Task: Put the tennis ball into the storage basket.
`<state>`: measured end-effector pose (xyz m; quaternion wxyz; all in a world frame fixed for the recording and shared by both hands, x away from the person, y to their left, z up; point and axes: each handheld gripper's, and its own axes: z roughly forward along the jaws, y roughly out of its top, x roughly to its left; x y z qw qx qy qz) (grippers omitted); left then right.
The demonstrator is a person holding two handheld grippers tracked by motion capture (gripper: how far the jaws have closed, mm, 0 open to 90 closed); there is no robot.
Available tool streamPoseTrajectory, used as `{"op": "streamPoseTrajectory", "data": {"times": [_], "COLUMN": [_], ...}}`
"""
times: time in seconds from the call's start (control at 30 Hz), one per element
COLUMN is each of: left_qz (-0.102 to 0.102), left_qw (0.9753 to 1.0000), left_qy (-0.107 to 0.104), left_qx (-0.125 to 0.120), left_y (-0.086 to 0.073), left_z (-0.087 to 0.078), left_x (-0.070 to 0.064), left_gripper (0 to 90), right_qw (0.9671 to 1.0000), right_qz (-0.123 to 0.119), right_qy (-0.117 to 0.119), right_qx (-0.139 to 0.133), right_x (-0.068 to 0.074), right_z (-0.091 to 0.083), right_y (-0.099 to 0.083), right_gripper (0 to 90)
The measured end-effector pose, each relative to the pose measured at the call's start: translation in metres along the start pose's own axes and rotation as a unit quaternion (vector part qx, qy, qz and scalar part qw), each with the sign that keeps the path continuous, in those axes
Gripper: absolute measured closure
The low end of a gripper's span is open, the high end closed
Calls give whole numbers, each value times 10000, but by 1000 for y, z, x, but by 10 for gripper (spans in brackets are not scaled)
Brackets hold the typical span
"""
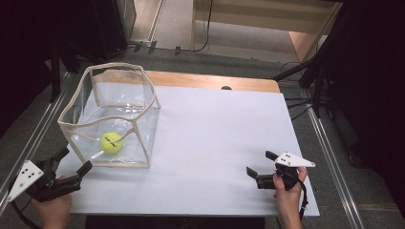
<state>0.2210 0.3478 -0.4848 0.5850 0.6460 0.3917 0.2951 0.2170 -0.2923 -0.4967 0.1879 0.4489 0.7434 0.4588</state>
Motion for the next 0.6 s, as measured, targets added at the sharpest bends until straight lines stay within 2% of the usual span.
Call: {"op": "streamPoseTrajectory", "data": {"times": [0.13,0.23,0.43,0.6], "left_qz": [-1,-27,-22,-40], "left_qw": [10000,10000,10000,10000], "left_qy": [-14,2,-7,-17], "left_qx": [-6,-17,-23,-26], "left_y": [0,0,0,0], "left_z": [0,-1,-1,0], "left_x": [0,0,1,1], "left_gripper": [65,65,65,65], "right_qw": [9999,9994,9980,9974], "right_qz": [32,127,244,272], "right_qy": [-73,-122,-228,-315], "right_qx": [-67,-293,-543,-595], "right_x": [-10,-16,-26,-32], "right_z": [-10,-17,-29,-36], "right_y": [-10,-18,-24,-27], "right_gripper": [0,0,0,0]}}
